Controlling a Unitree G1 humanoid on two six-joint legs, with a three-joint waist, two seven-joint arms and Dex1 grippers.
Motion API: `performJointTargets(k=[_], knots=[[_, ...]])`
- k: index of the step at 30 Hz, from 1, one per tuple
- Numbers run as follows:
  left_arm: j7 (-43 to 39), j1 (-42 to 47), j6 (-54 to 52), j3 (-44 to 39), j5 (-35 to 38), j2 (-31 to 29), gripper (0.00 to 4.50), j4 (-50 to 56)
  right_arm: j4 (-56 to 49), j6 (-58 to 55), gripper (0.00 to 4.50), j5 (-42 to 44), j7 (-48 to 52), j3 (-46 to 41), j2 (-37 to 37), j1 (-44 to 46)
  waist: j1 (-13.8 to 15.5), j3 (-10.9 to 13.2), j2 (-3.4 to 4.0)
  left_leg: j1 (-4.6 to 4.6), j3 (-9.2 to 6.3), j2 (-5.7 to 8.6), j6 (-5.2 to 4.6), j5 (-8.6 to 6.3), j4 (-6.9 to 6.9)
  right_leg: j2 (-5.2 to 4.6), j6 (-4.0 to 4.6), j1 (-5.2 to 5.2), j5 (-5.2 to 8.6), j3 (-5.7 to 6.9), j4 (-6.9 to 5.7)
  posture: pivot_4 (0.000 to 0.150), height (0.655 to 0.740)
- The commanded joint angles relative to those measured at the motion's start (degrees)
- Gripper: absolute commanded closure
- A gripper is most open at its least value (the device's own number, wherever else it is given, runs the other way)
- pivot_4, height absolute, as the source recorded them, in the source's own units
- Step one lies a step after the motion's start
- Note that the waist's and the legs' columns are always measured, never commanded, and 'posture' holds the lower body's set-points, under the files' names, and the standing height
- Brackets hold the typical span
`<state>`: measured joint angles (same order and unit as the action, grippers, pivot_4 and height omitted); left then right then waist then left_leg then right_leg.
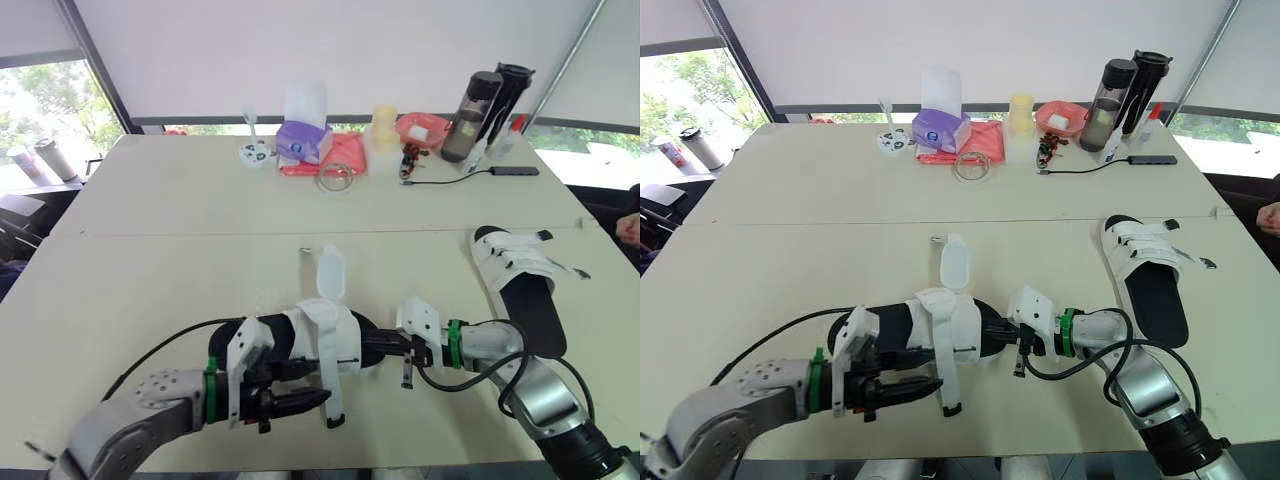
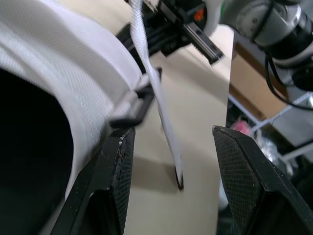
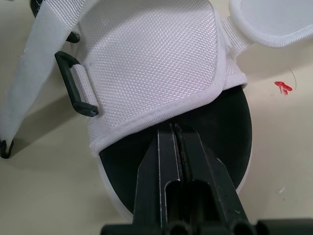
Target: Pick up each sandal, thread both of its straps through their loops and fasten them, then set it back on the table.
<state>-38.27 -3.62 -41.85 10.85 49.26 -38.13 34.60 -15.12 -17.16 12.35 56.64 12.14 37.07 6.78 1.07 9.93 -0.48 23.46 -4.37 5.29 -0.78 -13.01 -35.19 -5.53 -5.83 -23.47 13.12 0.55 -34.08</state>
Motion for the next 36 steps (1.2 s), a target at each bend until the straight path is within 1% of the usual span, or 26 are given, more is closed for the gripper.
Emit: performJointTargets(k=[1,3,5,6,7,11,14,19,22,23,25,28,29,31,34,36], knots=[[1.0,2.1,-1.0,0.9,-0.4,2.1,2.17,0.4,0.8,-2.7,4.5,-0.8,0.0,0.7,1.7,-2.6,0.0,0.0,0.0,0.0,0.0,0.0,0.0,0.0,-0.01,0.0,0.0,0.0,0.0,0.0,-0.01,0.15,0.74],[1.3,2.7,-1.9,1.0,-0.1,2.9,2.78,0.6,0.6,-2.8,4.5,-0.8,-0.3,0.4,1.9,-2.9,0.2,0.0,0.0,0.0,0.0,0.0,0.0,0.0,-0.02,0.0,0.0,0.01,0.0,0.01,-0.02,0.15,0.74],[1.5,2.9,-3.0,0.8,0.3,3.2,3.77,1.1,0.6,-2.8,4.5,-0.8,-0.5,0.2,2.0,-3.2,0.3,0.0,0.0,-0.01,0.0,0.0,0.0,0.0,-0.03,0.0,0.0,0.01,0.0,0.01,-0.03,0.15,0.74],[1.7,3.0,-3.4,0.8,0.4,3.4,4.41,1.3,0.7,-2.8,4.5,-0.9,-0.5,0.2,2.0,-3.3,0.4,0.0,0.0,-0.02,0.0,0.0,-0.01,0.01,-0.03,0.0,0.0,0.0,0.0,0.01,-0.04,0.15,0.74],[1.9,3.1,-3.7,0.8,0.4,3.5,4.47,1.4,0.7,-2.8,4.5,-0.9,-0.5,0.2,2.0,-3.3,0.5,0.0,0.0,-0.02,0.0,0.0,-0.01,0.01,-0.03,0.0,0.0,0.0,0.0,0.01,-0.04,0.15,0.74],[2.3,3.7,-4.3,0.7,-0.1,4.1,4.47,1.4,0.6,-2.9,4.5,-1.0,-0.7,0.2,1.8,-3.4,1.2,0.0,-0.01,-0.05,0.0,0.0,0.0,0.01,-0.05,0.01,0.0,0.03,-0.01,0.01,-0.06,0.15,0.74],[3.5,5.4,-5.3,-1.0,0.9,4.3,4.47,1.3,0.5,-3.2,4.5,-0.9,-0.9,0.1,1.7,-3.4,1.2,0.0,-0.02,-0.07,0.0,0.0,0.0,0.0,-0.07,0.01,0.01,0.06,-0.01,0.02,-0.08,0.15,0.74],[-0.4,9.9,-8.6,-8.7,10.5,0.7,4.47,1.3,1.0,-3.2,4.5,-1.0,-0.9,0.3,1.7,-3.6,1.2,0.0,0.0,-0.08,-0.01,-0.01,0.0,0.01,-0.08,0.03,0.01,0.03,-0.01,0.04,-0.13,0.15,0.74],[-2.2,14.8,-9.7,-11.1,13.0,-0.1,4.47,-2.2,1.5,-3.2,4.5,-1.2,-1.0,0.8,1.4,-3.4,1.2,-0.1,-0.02,-0.1,-0.01,-0.01,0.0,0.02,-0.12,0.05,0.0,0.03,-0.01,0.06,-0.12,0.15,0.74],[-2.3,16.2,-9.6,-11.1,12.7,0.2,4.47,-3.3,1.7,-3.2,4.5,-1.3,-1.0,0.9,1.3,-3.3,1.2,-0.1,-0.02,-0.11,-0.01,0.0,0.0,0.02,-0.14,0.05,0.0,0.05,-0.01,0.06,-0.13,0.15,0.74],[-3.0,18.7,-8.0,-10.0,9.7,1.2,4.47,-6.0,2.2,-3.1,4.5,-1.5,-1.1,1.3,1.0,-2.9,1.1,-0.1,-0.04,-0.14,0.0,0.0,-0.01,0.02,-0.18,0.05,0.0,0.09,-0.02,0.06,-0.13,0.15,0.74],[-3.8,20.0,-5.9,-8.6,6.0,2.5,4.47,-8.8,2.7,-3.0,4.5,-1.6,-1.2,1.6,0.9,-2.7,1.1,-0.1,-0.08,-0.14,0.01,0.0,-0.02,0.03,-0.17,0.06,0.0,0.13,-0.02,0.05,-0.14,0.15,0.74],[-4.4,20.9,-4.3,-8.0,4.1,3.6,4.47,-11.7,3.0,-2.9,4.5,-1.8,-1.3,1.9,0.7,-2.4,1.1,-0.1,-0.12,-0.14,0.0,0.0,-0.03,0.04,-0.16,0.06,0.0,0.13,-0.02,0.05,-0.14,0.15,0.74],[-6.1,22.5,-3.1,-8.0,2.7,5.1,4.47,-16.1,3.2,-3.0,4.5,-2.1,-1.6,2.4,0.5,-2.1,1.1,-0.2,-0.14,-0.17,0.0,-0.01,0.0,0.03,-0.17,0.06,0.01,0.16,-0.03,0.05,-0.16,0.15,0.74],[-8.2,25.1,-5.1,-10.0,4.9,6.3,4.47,-20.6,3.3,-3.1,4.5,-2.2,-1.7,2.7,0.6,-1.9,1.0,-0.2,-0.23,-0.21,0.0,-0.02,0.02,0.05,-0.21,0.08,0.07,0.18,-0.06,0.06,-0.2,0.15,0.74],[-10.1,26.6,-6.6,-10.8,5.9,5.9,4.47,-22.9,3.5,-3.0,4.5,-2.1,-1.8,2.8,0.7,-1.9,1.0,-0.3,-0.24,-0.21,0.0,-0.03,0.02,0.05,-0.22,0.09,0.06,0.16,-0.06,0.06,-0.24,0.15,0.74]])
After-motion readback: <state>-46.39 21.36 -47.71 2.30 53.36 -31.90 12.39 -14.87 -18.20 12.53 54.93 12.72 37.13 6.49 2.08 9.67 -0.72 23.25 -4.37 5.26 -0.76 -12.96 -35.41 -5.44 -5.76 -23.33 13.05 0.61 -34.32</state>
